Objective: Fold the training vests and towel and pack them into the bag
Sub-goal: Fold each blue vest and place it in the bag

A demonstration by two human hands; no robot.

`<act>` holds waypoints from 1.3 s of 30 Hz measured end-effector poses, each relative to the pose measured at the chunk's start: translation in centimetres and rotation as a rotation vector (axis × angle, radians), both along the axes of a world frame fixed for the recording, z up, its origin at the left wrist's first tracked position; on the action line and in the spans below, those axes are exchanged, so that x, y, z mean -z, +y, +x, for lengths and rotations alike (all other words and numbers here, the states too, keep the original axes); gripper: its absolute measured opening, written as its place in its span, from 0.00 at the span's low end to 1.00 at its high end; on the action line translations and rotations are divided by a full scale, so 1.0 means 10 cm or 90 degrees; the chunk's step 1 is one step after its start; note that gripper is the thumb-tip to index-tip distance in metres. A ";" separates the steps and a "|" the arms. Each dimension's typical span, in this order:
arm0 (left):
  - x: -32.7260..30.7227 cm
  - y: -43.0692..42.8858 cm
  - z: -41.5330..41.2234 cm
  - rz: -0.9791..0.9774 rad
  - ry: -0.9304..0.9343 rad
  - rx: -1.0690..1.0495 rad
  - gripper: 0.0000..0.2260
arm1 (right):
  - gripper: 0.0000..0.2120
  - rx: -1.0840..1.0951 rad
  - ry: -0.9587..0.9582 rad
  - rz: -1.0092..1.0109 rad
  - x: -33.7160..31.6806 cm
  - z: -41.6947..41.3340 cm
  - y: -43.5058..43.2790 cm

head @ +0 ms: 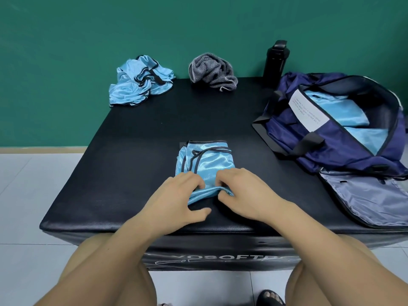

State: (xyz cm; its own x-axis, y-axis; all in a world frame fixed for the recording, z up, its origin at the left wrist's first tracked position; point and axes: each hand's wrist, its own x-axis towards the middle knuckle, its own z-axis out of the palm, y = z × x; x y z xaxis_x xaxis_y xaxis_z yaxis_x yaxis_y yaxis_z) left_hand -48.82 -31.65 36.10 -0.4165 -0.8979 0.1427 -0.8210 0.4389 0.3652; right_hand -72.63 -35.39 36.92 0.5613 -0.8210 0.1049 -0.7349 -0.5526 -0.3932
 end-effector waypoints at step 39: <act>0.15 -0.37 -0.12 0.102 0.173 -0.460 0.17 | 0.15 0.378 -0.019 -0.013 0.24 0.18 -0.25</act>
